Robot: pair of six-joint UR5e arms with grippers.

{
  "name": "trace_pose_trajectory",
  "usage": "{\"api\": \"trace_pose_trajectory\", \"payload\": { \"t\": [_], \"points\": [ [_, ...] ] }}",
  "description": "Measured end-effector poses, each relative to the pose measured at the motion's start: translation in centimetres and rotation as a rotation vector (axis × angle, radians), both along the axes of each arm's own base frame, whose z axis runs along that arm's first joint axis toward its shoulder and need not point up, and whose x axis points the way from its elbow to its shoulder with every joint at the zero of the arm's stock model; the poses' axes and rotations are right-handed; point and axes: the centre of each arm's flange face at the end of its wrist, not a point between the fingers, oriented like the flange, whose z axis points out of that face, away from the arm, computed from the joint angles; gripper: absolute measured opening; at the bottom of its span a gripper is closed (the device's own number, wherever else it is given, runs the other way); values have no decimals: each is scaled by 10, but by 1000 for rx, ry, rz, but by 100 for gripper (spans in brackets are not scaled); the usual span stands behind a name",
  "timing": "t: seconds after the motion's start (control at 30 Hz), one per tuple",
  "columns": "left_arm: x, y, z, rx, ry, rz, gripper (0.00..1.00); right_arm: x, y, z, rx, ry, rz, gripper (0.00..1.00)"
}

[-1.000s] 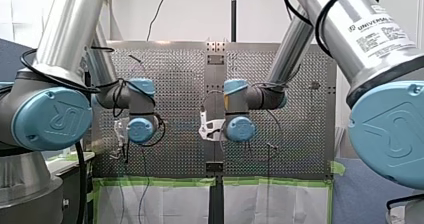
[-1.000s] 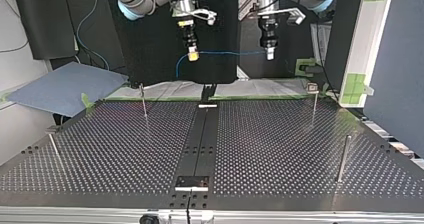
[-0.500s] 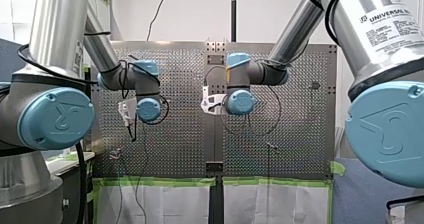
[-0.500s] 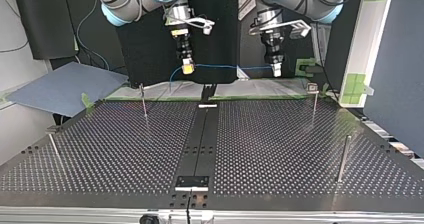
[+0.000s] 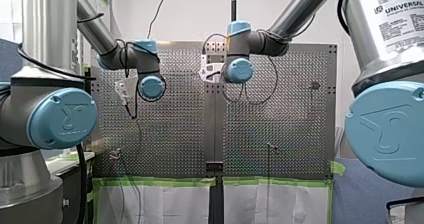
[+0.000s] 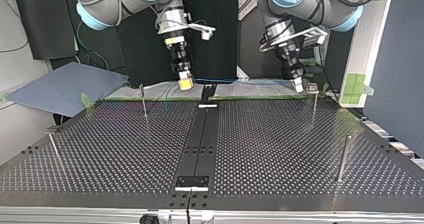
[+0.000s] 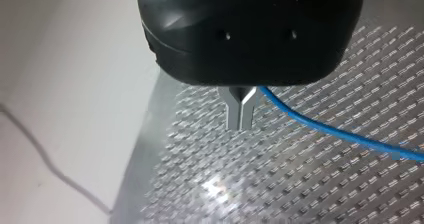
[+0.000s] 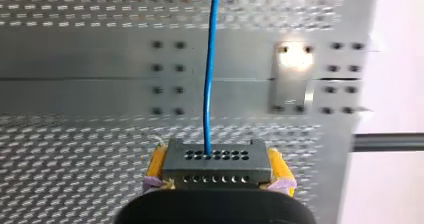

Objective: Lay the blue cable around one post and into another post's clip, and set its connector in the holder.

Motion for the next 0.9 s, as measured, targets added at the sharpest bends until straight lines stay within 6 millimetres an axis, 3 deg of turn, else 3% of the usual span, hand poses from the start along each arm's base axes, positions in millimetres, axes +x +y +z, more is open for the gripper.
{"api": "trace_pose_trajectory", "payload": {
  "t": [0.33, 0.47, 0.7, 0.9],
  "points": [
    [5, 18, 55, -67, -72, 69, 0, -4, 11, 84, -98, -20, 16, 0],
    [2, 28, 70, -82, -84, 101, 0, -8, 17, 108, -128, -43, 23, 0],
    [1, 52, 102, -114, -130, 115, 0, -7, 22, 115, -139, -45, 40, 0],
    [1, 69, 136, -146, -191, 104, 0, 2, 26, 103, -130, -17, 61, 0]
  ]
}}
